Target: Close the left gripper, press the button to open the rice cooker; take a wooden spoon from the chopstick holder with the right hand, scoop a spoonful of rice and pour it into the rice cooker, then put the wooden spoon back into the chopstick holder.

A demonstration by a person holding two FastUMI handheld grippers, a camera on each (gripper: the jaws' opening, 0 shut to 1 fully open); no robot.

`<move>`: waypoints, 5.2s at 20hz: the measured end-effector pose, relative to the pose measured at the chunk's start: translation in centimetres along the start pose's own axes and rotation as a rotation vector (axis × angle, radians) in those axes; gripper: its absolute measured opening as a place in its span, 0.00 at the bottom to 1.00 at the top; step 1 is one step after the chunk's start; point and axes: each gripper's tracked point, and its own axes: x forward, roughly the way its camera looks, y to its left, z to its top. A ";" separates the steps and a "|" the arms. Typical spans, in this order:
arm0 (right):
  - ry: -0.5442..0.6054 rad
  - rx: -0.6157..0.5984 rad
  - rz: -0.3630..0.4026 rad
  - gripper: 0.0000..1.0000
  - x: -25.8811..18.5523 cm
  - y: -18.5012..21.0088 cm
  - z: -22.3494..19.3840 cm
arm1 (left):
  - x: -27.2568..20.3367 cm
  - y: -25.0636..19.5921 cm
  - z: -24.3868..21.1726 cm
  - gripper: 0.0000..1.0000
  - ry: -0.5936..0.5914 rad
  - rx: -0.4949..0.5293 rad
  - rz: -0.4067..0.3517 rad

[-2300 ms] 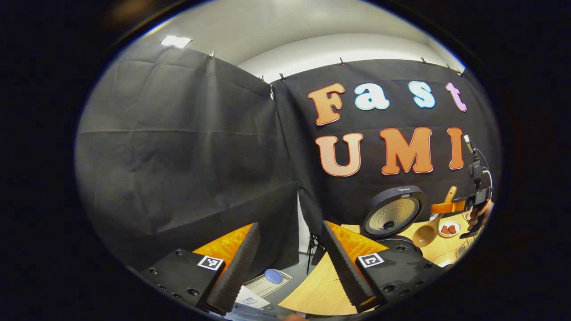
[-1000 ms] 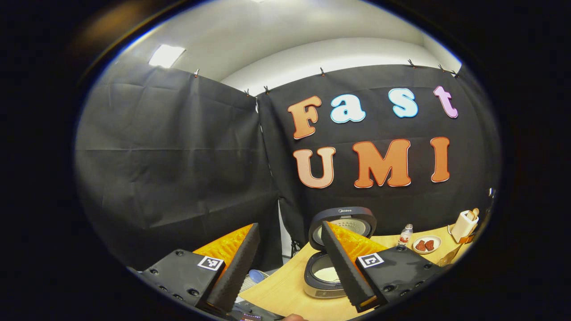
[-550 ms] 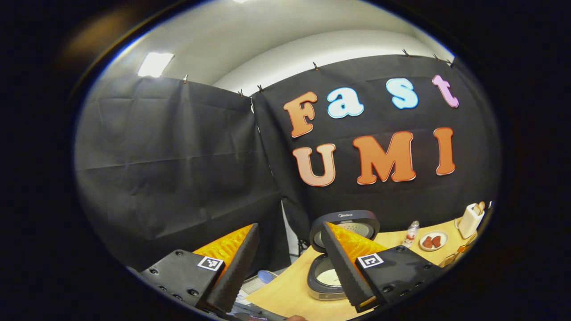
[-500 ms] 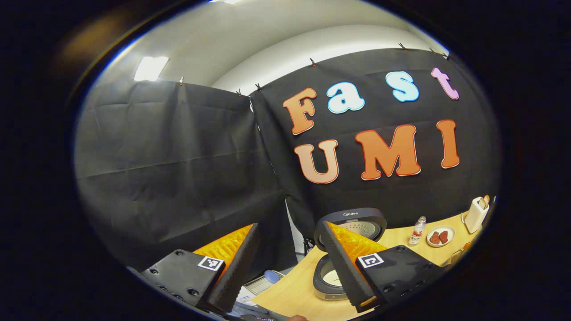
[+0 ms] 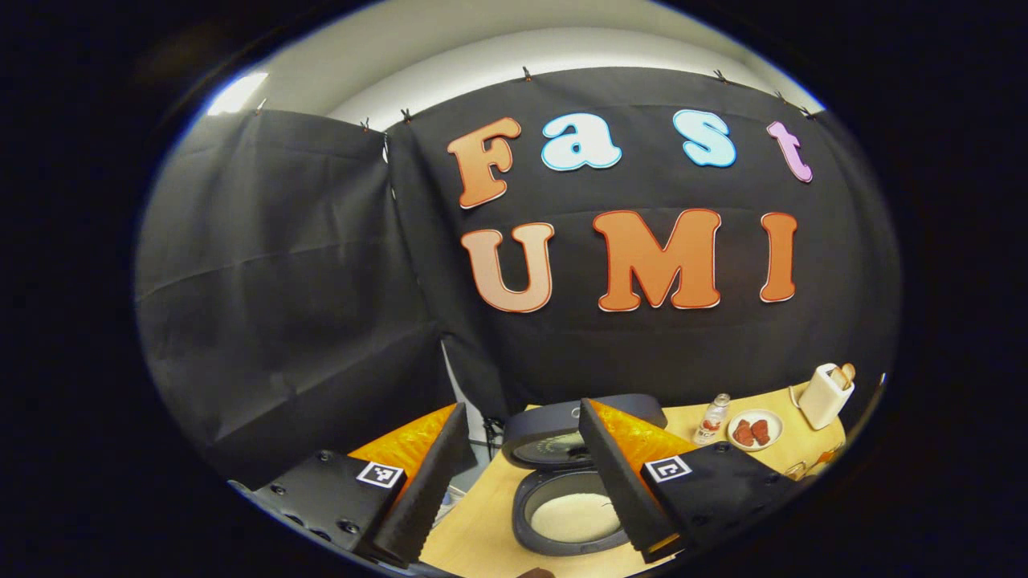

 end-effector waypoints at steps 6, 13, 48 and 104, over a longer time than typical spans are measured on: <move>-0.130 -0.007 -0.034 0.78 -5.0 0.6 4.9 | 8.9 -3.2 -1.7 0.90 0.176 -0.134 -0.110; -0.153 -0.061 -0.033 0.81 -7.8 2.3 6.5 | 14.7 -5.7 -8.3 0.85 0.492 -0.116 -0.158; -0.094 -0.226 0.147 0.81 -6.6 11.5 4.0 | 3.3 -8.3 -29.8 0.89 1.135 0.036 -0.149; -0.827 -0.393 0.450 0.81 -22.9 23.6 15.7 | -15.5 -19.1 -2.2 1.00 -0.427 -0.027 -0.264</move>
